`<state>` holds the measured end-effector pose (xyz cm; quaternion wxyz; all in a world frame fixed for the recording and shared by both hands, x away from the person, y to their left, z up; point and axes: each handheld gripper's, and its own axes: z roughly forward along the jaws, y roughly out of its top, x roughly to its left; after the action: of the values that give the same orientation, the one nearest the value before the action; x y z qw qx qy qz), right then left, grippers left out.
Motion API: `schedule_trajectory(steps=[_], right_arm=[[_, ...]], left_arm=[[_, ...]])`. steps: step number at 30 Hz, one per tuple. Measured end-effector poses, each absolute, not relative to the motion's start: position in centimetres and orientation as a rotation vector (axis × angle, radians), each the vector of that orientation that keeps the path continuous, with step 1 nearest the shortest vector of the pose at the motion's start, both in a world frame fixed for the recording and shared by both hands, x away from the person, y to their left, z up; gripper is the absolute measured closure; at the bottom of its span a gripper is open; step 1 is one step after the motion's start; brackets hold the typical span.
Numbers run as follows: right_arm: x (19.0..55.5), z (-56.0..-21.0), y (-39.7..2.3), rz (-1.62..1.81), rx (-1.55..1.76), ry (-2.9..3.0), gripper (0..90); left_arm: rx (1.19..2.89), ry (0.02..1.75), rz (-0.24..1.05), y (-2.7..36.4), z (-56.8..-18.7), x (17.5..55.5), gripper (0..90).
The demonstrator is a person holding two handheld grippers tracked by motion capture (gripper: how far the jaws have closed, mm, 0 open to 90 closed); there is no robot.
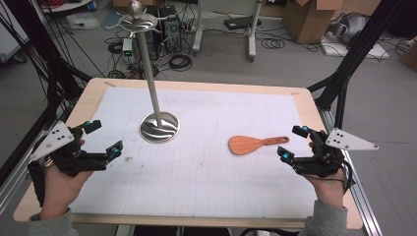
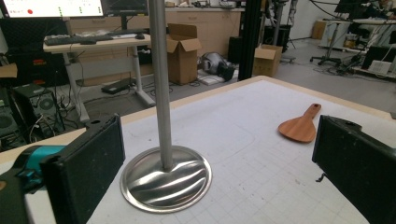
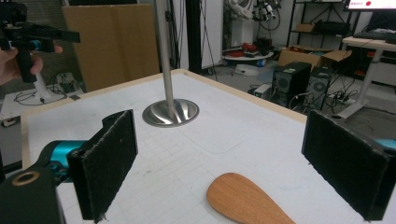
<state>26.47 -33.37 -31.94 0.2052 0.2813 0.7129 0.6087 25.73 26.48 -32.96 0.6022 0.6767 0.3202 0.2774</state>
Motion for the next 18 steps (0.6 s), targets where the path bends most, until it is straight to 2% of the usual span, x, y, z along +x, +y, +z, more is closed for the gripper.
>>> schedule_trajectory(steps=[9,10,13,14,15,18], right_arm=[[27.0,-32.3,-33.4,1.718,0.865,1.973,9.4],[27.1,-32.4,-33.4,1.702,0.872,1.984,15.4],[27.3,-32.5,-33.4,1.689,0.851,1.985,17.4],[27.3,-32.6,-33.4,1.681,0.854,1.986,20.6],[27.6,-32.9,-33.4,1.677,0.864,1.986,28.4],[27.7,-33.2,-33.5,1.691,0.882,1.974,42.9]], left_arm=[[1.583,0.750,0.646,26.3,-33.2,25.8,2.9],[1.585,0.752,0.646,26.3,-33.2,25.8,2.9],[1.588,0.755,0.647,26.3,-33.3,25.8,2.9],[1.591,0.757,0.647,26.3,-33.3,25.8,2.9],[1.591,0.761,0.646,26.3,-33.4,25.8,2.9],[1.594,0.771,0.645,26.3,-33.6,25.7,2.9]])
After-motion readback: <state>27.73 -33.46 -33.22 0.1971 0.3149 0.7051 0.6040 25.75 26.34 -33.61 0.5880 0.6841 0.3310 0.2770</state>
